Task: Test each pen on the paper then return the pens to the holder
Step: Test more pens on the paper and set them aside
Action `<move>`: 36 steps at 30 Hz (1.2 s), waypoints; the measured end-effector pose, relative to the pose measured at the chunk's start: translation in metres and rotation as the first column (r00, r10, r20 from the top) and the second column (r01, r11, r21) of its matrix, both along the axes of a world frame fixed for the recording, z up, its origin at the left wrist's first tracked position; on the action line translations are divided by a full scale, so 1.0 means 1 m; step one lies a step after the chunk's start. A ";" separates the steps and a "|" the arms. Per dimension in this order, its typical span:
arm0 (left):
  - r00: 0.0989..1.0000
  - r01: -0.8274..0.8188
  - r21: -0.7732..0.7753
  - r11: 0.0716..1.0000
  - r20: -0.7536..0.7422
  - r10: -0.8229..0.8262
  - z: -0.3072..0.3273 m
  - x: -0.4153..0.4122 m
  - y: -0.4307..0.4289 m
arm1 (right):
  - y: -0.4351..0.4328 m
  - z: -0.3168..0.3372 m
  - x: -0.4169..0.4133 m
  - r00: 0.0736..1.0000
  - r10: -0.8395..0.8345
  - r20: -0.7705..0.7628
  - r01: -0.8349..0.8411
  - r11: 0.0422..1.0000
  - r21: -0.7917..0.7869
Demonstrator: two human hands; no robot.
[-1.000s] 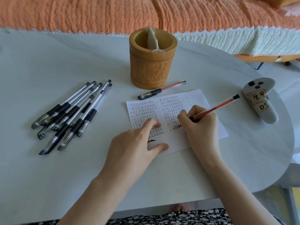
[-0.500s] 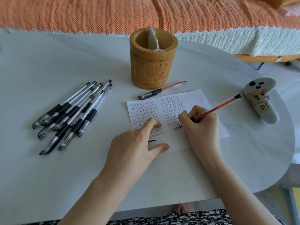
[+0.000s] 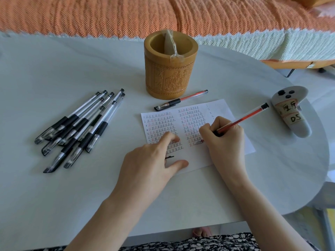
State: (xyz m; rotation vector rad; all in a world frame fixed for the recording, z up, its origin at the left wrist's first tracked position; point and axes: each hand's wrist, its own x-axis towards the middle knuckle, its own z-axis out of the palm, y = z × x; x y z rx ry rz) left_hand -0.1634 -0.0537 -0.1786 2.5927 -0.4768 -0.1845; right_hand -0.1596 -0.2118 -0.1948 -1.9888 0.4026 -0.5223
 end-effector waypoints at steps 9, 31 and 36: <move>1.000 -0.013 -0.007 1.000 0.002 0.013 0.001 0.000 -0.001 | 0.001 0.003 0.000 1.000 0.007 0.000 -0.007 1.000 0.010; 0.917 0.035 -0.551 0.833 -0.313 -0.246 0.016 0.005 0.009 | -0.017 0.029 -0.002 0.949 0.262 0.177 -0.305 0.605 0.735; 0.905 0.016 -0.642 0.767 -0.318 -0.285 0.017 0.010 0.012 | -0.015 0.031 -0.007 0.912 0.396 0.104 -0.360 0.654 0.665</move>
